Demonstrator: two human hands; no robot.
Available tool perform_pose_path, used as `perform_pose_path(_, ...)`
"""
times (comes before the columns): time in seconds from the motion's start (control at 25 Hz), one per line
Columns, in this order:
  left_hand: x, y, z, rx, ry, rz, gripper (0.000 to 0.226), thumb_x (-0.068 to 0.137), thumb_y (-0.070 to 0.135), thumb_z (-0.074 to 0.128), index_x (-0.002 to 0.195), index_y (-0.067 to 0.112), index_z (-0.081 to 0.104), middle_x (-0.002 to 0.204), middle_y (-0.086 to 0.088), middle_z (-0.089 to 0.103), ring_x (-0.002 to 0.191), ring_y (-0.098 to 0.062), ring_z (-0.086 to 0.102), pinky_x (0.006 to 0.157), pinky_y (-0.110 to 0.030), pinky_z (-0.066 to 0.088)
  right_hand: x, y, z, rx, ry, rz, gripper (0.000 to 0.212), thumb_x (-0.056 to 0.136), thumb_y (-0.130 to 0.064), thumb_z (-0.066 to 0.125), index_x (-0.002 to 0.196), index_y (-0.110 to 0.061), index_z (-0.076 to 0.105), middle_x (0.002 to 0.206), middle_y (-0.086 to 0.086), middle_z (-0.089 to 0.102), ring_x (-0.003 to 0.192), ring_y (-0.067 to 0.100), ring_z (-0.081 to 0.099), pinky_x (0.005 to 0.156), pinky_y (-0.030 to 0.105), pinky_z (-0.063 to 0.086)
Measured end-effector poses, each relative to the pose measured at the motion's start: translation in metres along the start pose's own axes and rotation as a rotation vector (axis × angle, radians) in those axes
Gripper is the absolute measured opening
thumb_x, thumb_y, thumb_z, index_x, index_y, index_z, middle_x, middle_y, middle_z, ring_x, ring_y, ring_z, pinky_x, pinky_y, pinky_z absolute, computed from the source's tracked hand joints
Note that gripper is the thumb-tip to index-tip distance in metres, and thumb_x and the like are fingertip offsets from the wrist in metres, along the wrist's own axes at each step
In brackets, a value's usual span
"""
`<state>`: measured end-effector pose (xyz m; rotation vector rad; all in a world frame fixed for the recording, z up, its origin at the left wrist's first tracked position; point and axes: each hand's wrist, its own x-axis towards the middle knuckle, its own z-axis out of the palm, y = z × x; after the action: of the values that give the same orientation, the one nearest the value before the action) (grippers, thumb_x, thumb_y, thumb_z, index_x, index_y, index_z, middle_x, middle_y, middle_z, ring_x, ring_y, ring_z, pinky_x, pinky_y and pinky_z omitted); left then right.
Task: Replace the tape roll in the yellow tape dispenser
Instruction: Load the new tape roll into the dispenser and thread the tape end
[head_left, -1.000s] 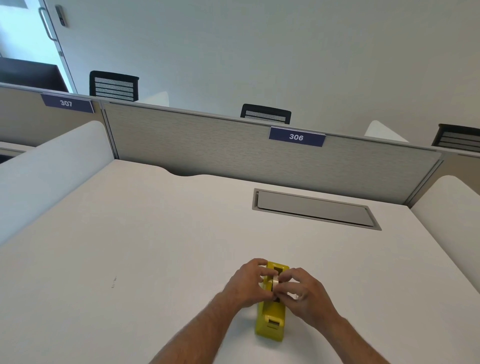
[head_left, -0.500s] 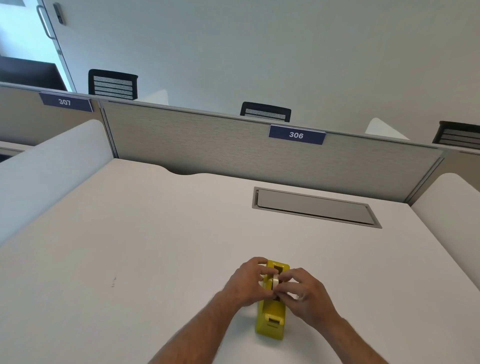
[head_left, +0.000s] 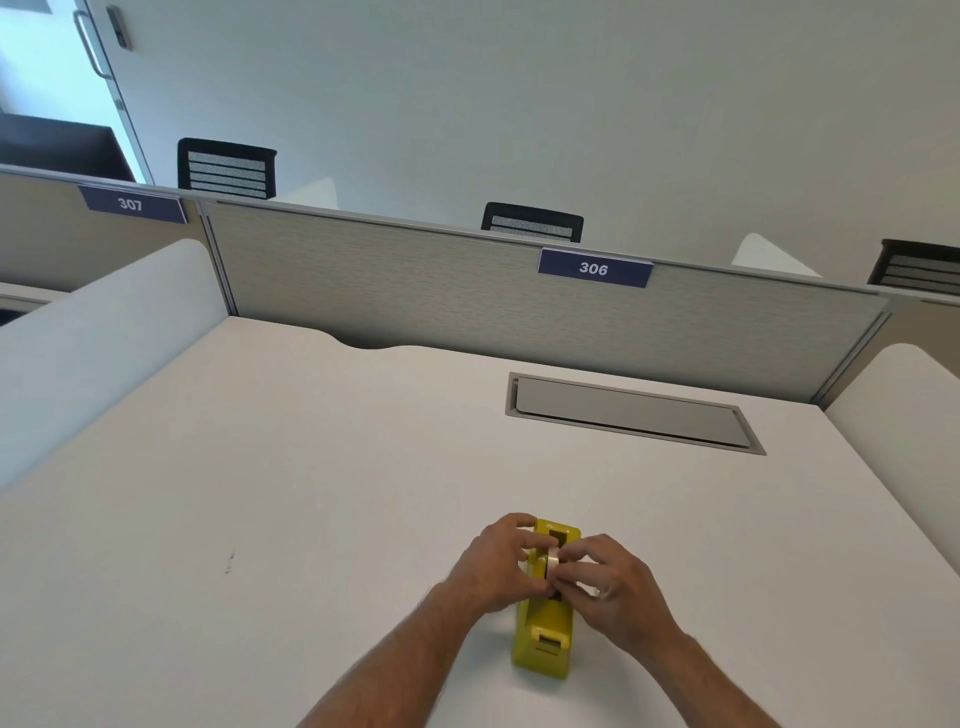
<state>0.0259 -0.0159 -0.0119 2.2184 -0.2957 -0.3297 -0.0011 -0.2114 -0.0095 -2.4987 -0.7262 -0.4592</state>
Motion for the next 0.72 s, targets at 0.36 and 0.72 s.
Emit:
perform_pose_path(0.36, -0.0003, 0.0008, -0.0008, 0.004, -0.001, -0.007, 0.068, 0.068, 0.041, 0.088, 0.131, 0.031, 0.062, 0.146, 0.013, 0.042, 0.111, -0.012, 0.059, 0.092, -0.029, 0.054, 0.0010, -0.0023, -0.0021, -0.001, -0.030, 0.005, 0.020, 0.068, -0.016, 0.088, 0.078, -0.028, 0.077, 0.092, -0.009, 0.071, 0.082, 0.013, 0.064, 0.058, 0.029, 0.056)
perform_pose_path(0.72, 0.0020, -0.0012, 0.0022, 0.015, 0.004, -0.016, 0.065, 0.066, 0.043, 0.088, 0.126, 0.037, 0.064, 0.145, 0.015, 0.042, 0.107, -0.009, 0.058, 0.090, -0.027, 0.054, 0.0066, -0.0039, -0.0047, -0.025, -0.071, 0.076, 0.027, 0.072, -0.029, 0.077, 0.098, -0.026, 0.073, 0.099, -0.015, 0.071, 0.087, 0.007, 0.060, 0.059, 0.025, 0.057)
